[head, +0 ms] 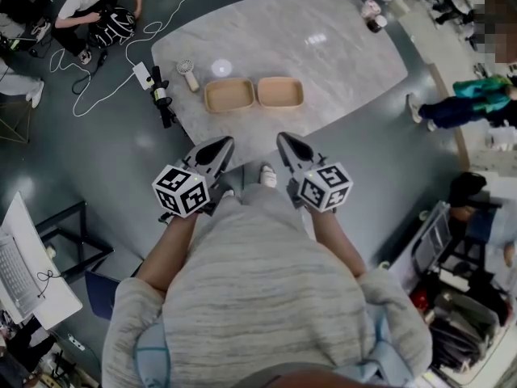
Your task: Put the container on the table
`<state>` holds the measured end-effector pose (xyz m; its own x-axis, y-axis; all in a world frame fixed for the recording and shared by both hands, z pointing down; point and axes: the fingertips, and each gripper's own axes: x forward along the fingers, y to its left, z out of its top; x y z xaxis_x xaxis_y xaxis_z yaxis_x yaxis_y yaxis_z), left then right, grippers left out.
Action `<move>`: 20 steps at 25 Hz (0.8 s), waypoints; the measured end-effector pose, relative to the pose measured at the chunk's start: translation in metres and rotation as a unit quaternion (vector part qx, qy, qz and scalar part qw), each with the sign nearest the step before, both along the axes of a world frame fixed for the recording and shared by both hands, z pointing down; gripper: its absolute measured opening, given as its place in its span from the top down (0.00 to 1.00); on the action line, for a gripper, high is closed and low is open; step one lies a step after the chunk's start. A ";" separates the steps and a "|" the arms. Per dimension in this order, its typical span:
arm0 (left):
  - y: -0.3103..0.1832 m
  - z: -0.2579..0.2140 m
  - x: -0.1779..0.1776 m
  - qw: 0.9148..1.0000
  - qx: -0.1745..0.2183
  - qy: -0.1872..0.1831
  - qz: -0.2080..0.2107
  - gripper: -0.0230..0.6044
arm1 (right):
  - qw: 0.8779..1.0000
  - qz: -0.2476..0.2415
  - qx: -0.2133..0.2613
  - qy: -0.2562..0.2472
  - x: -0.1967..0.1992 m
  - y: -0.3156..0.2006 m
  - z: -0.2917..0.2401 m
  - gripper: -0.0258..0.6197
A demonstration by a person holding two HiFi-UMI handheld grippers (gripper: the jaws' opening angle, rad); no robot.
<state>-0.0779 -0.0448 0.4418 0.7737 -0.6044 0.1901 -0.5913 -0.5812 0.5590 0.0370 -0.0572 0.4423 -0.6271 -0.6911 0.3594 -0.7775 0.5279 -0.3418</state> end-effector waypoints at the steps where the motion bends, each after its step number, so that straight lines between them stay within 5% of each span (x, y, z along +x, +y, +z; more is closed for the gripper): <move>1: 0.002 -0.001 -0.001 1.000 0.003 0.002 0.001 0.96 | 1.000 -0.001 0.001 -0.001 -0.001 0.002 -0.001 0.96; 20: 0.004 -0.012 0.000 1.000 0.016 0.012 0.009 0.96 | 1.000 -0.019 0.018 0.011 -0.013 0.001 -0.006 0.96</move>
<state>-0.0778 -0.0404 0.4300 0.7884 -0.5960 0.1523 -0.5675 -0.6091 0.5540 0.0238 -0.0560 0.4368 -0.6448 -0.6800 0.3491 -0.7643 0.5683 -0.3047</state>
